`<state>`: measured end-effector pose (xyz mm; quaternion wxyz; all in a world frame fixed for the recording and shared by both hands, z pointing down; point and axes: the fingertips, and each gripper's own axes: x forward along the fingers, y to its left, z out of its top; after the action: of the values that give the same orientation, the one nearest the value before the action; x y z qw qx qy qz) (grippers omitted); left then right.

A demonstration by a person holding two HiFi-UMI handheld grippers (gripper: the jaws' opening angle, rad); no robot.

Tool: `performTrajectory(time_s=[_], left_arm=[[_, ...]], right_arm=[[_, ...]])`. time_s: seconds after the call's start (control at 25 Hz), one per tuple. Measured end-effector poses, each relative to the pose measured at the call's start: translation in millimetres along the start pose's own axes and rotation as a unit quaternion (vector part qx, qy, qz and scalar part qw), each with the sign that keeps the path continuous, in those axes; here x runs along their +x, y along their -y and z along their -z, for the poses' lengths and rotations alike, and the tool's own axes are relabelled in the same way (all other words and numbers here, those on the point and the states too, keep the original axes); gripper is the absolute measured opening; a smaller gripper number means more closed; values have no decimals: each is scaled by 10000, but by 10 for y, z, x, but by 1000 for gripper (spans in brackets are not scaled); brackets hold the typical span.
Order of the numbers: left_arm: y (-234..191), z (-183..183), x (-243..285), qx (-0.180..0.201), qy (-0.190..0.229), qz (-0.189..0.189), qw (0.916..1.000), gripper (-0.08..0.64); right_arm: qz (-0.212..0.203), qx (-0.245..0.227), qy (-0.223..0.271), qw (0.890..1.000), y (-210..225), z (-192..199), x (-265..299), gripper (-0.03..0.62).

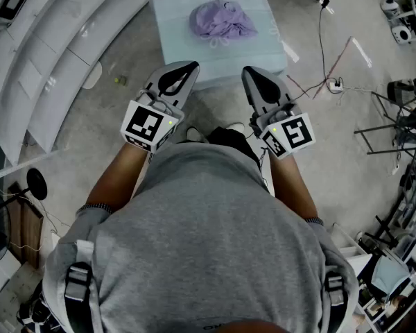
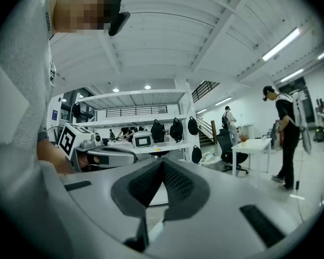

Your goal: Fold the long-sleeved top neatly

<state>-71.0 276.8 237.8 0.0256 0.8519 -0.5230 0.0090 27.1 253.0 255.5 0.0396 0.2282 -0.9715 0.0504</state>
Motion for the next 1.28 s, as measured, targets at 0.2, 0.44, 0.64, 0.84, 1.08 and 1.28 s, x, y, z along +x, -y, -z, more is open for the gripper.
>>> performTrajectory(time_s=[0.2,0.44,0.64,0.84,1.08,1.28], left_arm=[[-61,49,-83,-55,-17,-38,10000,17],[-37,18,-112,-16,-2,-39,10000,17],[18,30,-143,-11,-19,-33,10000,17],[77,98,-209,-101,-86,-34,9999,17],[74,102,-257,-160,-58,-35,9998,17],[62,72,-282,-109,15,-58,9999,20]], right_arm=[[35,63,-4,10000,-75,45,8,6],[82,68,9,9999,-109,42,-68,6],[185,206,45,9996,-81,64,-140,8],[191,227,-71,9995,-113,135,-199,8],[221,280,-119,9993,-112,139,-214,9],[222,214,-63,9995,-121,97,-210,40]])
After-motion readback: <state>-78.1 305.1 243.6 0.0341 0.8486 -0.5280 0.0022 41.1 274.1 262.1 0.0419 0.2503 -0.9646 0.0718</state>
